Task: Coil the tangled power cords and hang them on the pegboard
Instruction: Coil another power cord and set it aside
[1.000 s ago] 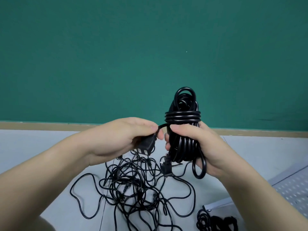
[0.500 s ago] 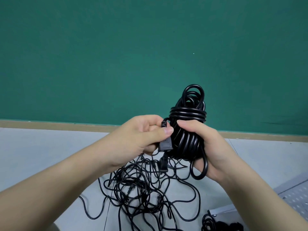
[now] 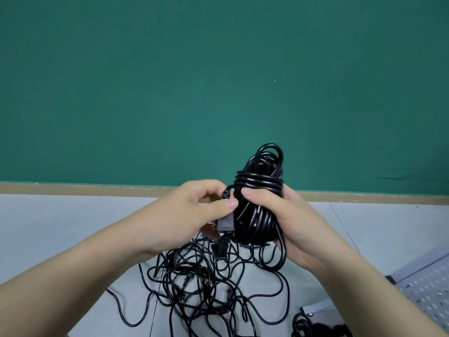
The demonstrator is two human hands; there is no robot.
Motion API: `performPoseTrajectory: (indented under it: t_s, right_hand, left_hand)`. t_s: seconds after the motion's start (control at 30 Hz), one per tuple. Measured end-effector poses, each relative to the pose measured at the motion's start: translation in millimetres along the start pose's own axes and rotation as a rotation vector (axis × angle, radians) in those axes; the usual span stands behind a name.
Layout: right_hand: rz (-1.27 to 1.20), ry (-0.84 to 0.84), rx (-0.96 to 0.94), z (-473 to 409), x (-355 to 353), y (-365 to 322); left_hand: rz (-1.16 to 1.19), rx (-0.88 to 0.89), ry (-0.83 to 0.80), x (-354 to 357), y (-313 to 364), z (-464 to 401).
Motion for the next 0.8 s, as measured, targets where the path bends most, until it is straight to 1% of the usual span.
performPoseTrajectory:
  t_s: [0.13, 0.3, 0.47, 0.67, 0.73, 0.8]
  right_hand:
    - [0.098, 0.022, 0.015, -1, 2, 12]
    - [0.149, 0.002, 0.017, -2, 6, 16]
    - [0.192, 0.017, -0.019, -1, 12, 14]
    - [0.093, -0.031, -0.015, -6, 15, 12]
    - [0.063, -0.065, -0.011, -6, 19, 12]
    - [0.047, -0.080, -0.005, -6, 21, 11]
  left_hand:
    - [0.016, -0.127, -0.015, 0, -7, 4]
    - [0.017, -0.200, 0.017, -4, -11, 5]
    - [0.042, -0.203, 0.012, 0, -14, 6]
    - [0.066, -0.192, 0.048, -6, -3, 6]
    - [0.040, -0.165, 0.088, -9, 0, 5]
    - [0.077, -0.139, 0.124, -11, 0, 3]
Point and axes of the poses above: each hand's wrist, its own z-axis away from the middle knuckle, its own x-axis out of the palm, y = z × x, the point moved 6 cm from there along -z, towards the middle knuckle, and after that the axes turned 13 degrees about z, right-handed, at the moved point
